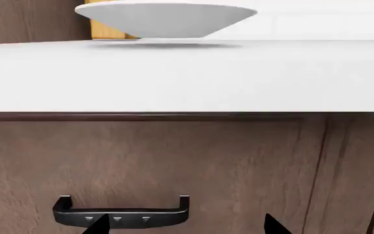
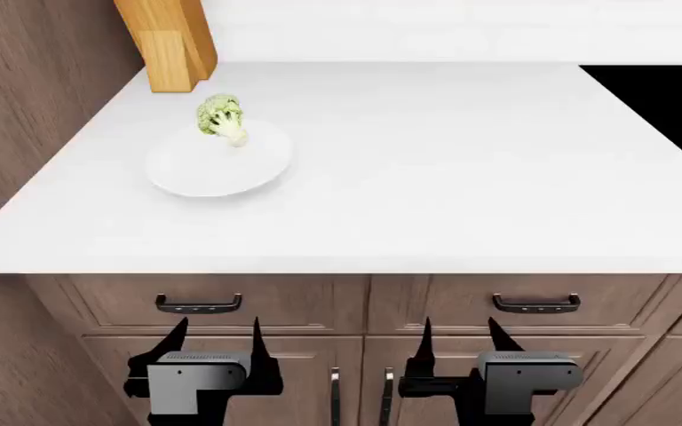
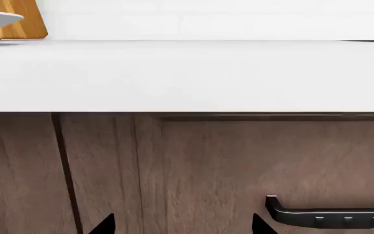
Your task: Place the broccoli on the rack of the oven.
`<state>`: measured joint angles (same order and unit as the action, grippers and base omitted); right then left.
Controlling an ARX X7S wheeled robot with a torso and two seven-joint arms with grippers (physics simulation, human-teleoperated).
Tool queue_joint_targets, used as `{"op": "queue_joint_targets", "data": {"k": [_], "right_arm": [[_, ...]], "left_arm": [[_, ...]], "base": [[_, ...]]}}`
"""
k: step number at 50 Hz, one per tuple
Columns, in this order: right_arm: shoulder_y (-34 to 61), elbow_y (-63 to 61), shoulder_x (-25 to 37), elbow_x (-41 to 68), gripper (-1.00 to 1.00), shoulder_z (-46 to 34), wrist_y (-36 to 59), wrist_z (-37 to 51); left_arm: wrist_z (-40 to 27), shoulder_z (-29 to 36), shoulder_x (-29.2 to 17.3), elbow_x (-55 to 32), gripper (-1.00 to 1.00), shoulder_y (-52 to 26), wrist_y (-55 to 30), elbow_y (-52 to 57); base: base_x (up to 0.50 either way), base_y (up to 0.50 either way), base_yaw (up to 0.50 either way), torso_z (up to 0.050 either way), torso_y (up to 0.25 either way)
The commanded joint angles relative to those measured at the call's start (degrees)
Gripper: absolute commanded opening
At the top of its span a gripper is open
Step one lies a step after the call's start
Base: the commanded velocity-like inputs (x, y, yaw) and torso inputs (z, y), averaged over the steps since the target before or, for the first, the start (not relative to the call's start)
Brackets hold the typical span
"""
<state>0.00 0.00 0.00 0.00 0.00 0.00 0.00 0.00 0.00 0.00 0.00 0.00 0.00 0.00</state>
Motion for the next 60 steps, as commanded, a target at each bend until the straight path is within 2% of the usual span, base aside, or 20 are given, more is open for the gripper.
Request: {"op": "queue_joint_targets", "data": {"k": [1,14,16,17,18,21,26,28,31,34,39,42,48,51,56,60], "right_arm": [[0.0,-0.2,0.9,0.5,1.00,-1.5,0.0,1.0],[0.5,-0.1,3.0,2.7,1.00,-4.4,0.9,2.0],[0.3,-2.7,3.1,3.6,1.00,-4.6,1.1,1.9],[-0.1,-5.9,3.4,2.8,1.00,-4.7,2.3,2.8],[-0.6,-9.8,3.5,3.4,1.00,-4.5,4.8,3.1],[-0.2,-16.1,4.1,2.8,1.00,-5.5,10.0,3.5],[4.0,-28.9,5.0,1.6,1.00,-8.7,25.6,3.4],[7.6,-33.5,5.5,0.8,1.00,-10.6,32.1,2.8],[12.1,-37.3,5.7,1.0,1.00,-11.7,39.7,2.1],[18.1,-40.2,6.0,1.6,1.00,-12.4,48.0,1.1],[27.7,-41.6,5.3,3.5,1.00,-12.3,60.2,-0.5],[32.2,-41.3,4.8,4.8,1.00,-11.5,64.8,-1.5],[39.1,-39.7,5.3,5.1,1.00,-11.7,70.6,-1.6],[42.1,-39.3,5.5,5.4,1.00,-12.1,73.1,-1.7],[47.4,-34.7,4.7,5.7,1.00,-10.4,76.4,-1.6],[50.5,-30.8,4.8,6.1,1.00,-9.8,75.6,-2.1]], "left_arm": [[-1.1,1.1,-0.9,-0.9,1.00,-0.1,0.1,-0.1],[-3.4,2.8,-2.9,-3.5,1.00,0.1,0.3,1.0],[-1.7,3.5,-3.3,-5.4,1.00,0.7,0.5,3.0],[-0.5,5.3,-4.2,-4.4,1.00,0.8,-0.1,4.9],[-4.4,5.7,-4.2,0.8,1.00,0.9,0.4,6.4],[-5.1,5.7,-4.4,0.9,1.00,1.3,-2.3,11.4],[-4.9,6.0,-5.0,0.2,1.00,-1.2,-13.1,22.0],[-5.2,6.6,-4.7,0.7,1.00,-4.8,-22.0,26.4],[-4.9,8.4,-4.8,1.7,1.00,-8.9,-30.2,30.8],[-3.8,7.8,-3.4,-0.6,1.00,-15.6,-42.0,34.2],[-4.1,8.6,-2.5,-0.9,1.00,-26.2,-56.8,37.6],[-3.8,8.4,-2.5,-1.8,1.00,-32.1,-62.6,37.5],[-3.7,10.2,-3.1,-2.1,1.00,-41.2,-68.7,35.0],[-4.2,12.3,-3.6,-1.6,1.00,-44.4,-69.7,34.6],[-4.0,10.8,-2.2,-3.0,1.00,-49.2,-70.5,30.5],[-5.2,10.6,-2.5,-2.7,1.00,-52.4,-69.3,25.8]], "base": [[0.00,0.00,0.00,0.000,0.000],[0.00,0.00,0.00,0.000,0.000],[0.00,0.00,0.00,0.000,0.000],[0.00,0.00,0.00,0.000,0.000],[0.00,0.00,0.00,0.000,0.000],[0.00,0.00,0.00,0.000,0.000],[0.00,0.00,0.00,0.000,0.000],[0.00,0.00,0.00,0.000,0.000],[0.00,0.00,0.00,0.000,0.000],[0.00,0.00,0.00,0.000,0.000],[0.00,0.00,0.00,0.000,0.000],[0.00,0.00,0.00,0.000,0.000],[0.00,0.00,0.00,0.000,0.000],[0.00,0.00,0.00,0.000,0.000],[0.00,0.00,0.00,0.000,0.000],[0.00,0.00,0.00,0.000,0.000]]}}
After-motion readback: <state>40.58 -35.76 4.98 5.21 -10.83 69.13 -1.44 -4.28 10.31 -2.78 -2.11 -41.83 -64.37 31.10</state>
